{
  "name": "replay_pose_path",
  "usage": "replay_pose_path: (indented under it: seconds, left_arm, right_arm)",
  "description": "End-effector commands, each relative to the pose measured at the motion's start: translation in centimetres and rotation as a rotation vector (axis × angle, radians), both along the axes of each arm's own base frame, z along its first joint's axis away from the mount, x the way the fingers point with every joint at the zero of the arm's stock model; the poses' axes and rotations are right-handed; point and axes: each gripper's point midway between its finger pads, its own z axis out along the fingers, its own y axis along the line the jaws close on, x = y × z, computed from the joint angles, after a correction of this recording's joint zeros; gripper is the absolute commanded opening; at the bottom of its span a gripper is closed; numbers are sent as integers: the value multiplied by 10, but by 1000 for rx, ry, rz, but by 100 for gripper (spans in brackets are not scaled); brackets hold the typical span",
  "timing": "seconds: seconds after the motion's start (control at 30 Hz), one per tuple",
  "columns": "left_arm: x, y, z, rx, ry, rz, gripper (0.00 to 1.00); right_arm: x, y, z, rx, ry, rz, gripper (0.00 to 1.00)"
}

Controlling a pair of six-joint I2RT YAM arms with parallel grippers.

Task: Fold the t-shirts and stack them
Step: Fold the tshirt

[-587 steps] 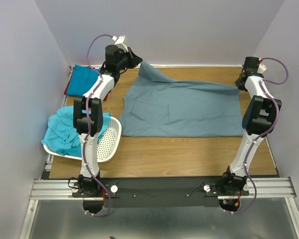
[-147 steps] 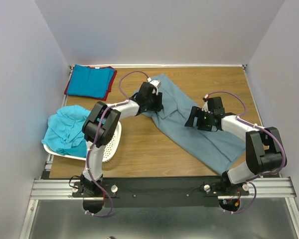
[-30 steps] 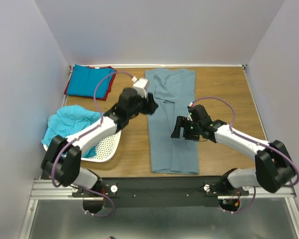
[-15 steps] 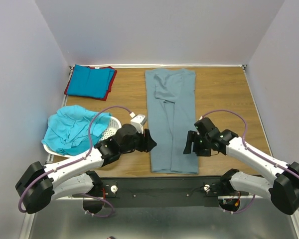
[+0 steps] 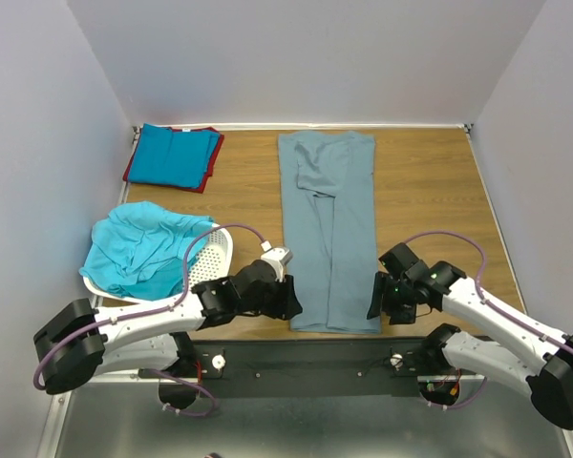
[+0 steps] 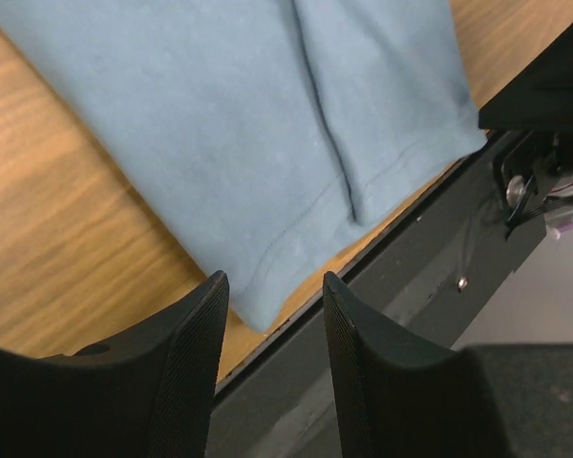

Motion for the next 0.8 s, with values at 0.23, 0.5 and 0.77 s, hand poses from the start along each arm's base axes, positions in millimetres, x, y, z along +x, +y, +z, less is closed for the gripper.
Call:
replay_pose_path:
  seconds: [0.23, 0.5, 0.77]
  left_arm:
    - [-28, 11, -28, 43, 112, 15, 53]
    - [-30, 11, -42, 53, 129, 24, 52]
    - [-28, 9, -45, 34, 130, 45, 53]
  right_arm:
    - [-27, -1, -12, 1, 90, 16, 63]
    - [-24, -1, -20, -10, 68, 15, 59]
    - [-19, 1, -27, -6, 52, 16, 42]
